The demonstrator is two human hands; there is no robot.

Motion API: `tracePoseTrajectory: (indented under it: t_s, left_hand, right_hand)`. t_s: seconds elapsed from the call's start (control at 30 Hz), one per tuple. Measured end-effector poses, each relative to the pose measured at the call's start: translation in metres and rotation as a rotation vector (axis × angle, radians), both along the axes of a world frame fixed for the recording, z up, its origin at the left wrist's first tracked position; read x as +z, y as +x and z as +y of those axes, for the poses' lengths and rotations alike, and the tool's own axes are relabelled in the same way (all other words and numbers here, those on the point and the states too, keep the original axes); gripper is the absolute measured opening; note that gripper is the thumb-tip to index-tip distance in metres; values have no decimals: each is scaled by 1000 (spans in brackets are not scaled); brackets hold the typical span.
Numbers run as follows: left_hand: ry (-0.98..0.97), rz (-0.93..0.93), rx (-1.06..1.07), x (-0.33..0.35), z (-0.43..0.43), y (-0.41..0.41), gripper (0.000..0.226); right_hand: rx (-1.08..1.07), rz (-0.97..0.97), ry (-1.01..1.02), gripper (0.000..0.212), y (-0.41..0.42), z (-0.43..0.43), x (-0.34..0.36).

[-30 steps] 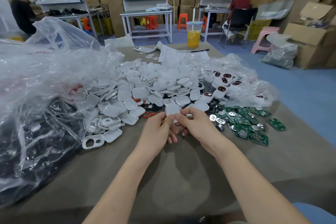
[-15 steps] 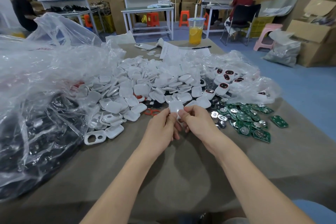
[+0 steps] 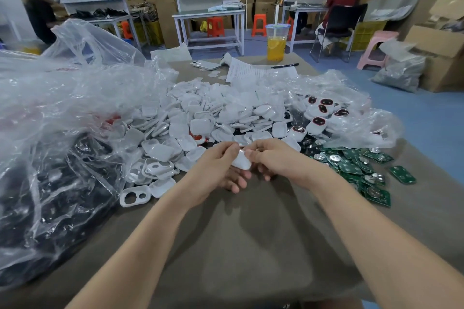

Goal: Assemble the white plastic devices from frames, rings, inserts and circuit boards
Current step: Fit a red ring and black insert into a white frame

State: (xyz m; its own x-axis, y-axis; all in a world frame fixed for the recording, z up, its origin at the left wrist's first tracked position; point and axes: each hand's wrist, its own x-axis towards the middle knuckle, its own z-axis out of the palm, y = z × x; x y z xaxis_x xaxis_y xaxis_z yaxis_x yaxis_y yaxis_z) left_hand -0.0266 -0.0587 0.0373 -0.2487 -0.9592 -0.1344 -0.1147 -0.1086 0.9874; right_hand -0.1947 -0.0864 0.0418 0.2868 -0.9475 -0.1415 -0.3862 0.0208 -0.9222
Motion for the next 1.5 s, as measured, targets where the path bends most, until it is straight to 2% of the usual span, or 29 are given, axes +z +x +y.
tracePoseTrajectory:
  t_s: [0.13,0.4,0.57,0.77,0.97,1.07,1.17,1.37,1.5]
  left_hand:
    - [38,95,9,-3,-7,2,32]
    - [-168,117,89,-19,-14,1,26]
    - [-170,144,61,-18,-16,2,28]
    - [-153,184,59,-20,-16,4,27]
    - [-177,203,60,-21,-13,4,27]
    - [-191,199,66,-21,-13,4,29]
    - [-175,222,54,-21,-14,4,32]
    - [-177,247,22,-20,-14,6,39]
    - [-277,175,102,-20,-13,8,36]
  right_hand:
    - [-132,-11,-147,9,11,-5,-9]
    - [-265,-186,-343,11,30,-5,-30]
    - [-274,-171,-458,28,29,-4,-30]
    - [-282,-120,-491,33,30,-2,-30]
    - [-286,-152,-526,31,31,4,-27]
    - [-296,-163,-502,31,31,4,-25]
    - [-304,-203,-394,25,29,1,-22]
    - [-234,-406,-201,16,20,-6,-17]
    - [-303,-567,-61,19,15,-12,-16]
